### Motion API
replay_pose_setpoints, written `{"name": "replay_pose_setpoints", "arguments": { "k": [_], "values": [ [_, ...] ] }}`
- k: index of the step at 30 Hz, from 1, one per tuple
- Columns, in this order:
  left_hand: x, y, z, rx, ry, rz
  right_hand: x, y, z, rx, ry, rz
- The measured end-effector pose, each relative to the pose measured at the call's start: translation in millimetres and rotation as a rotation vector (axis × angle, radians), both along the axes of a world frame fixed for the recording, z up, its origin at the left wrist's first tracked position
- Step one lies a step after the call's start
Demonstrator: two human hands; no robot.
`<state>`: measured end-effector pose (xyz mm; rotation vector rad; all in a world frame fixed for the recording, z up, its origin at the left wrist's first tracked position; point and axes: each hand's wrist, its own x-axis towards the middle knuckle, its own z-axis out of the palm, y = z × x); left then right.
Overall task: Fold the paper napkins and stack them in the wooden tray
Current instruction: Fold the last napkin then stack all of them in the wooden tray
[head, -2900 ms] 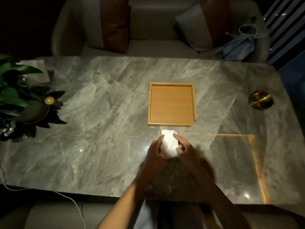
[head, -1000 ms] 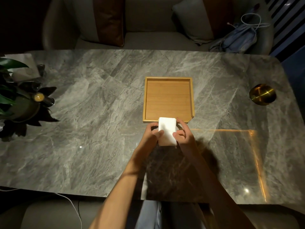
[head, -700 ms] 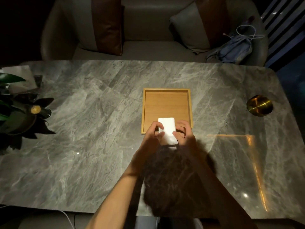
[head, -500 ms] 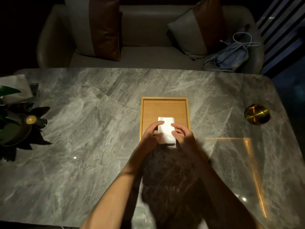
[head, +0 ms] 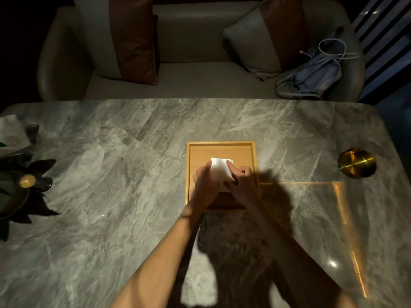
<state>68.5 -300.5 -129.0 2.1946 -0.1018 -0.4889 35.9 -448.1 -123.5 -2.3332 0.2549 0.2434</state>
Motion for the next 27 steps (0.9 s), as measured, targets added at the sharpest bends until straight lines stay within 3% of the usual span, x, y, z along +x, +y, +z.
{"name": "replay_pose_setpoints", "arguments": {
  "k": [4,9,16,21,27],
  "values": [
    [-6.9,-4.2,2.8,0.002,0.053,0.027,2.4,4.0,4.3,0.183,0.084,-0.175],
    [-10.5,-6.5,4.9,-0.026,0.078,0.155,-1.3,9.3,7.9,0.377,0.098,-0.221],
    [-4.9,-5.1,1.3,0.02,0.194,0.095,4.2,6.8,3.8,0.459,0.215,-0.203],
    [-0.7,-7.2,-1.7,0.037,0.246,0.119,4.5,5.6,-1.1,0.468,0.308,-0.385],
    [0.2,-6.4,2.5,0.038,0.293,0.127,3.9,6.6,0.9,0.507,0.323,-0.443]
  ]
}}
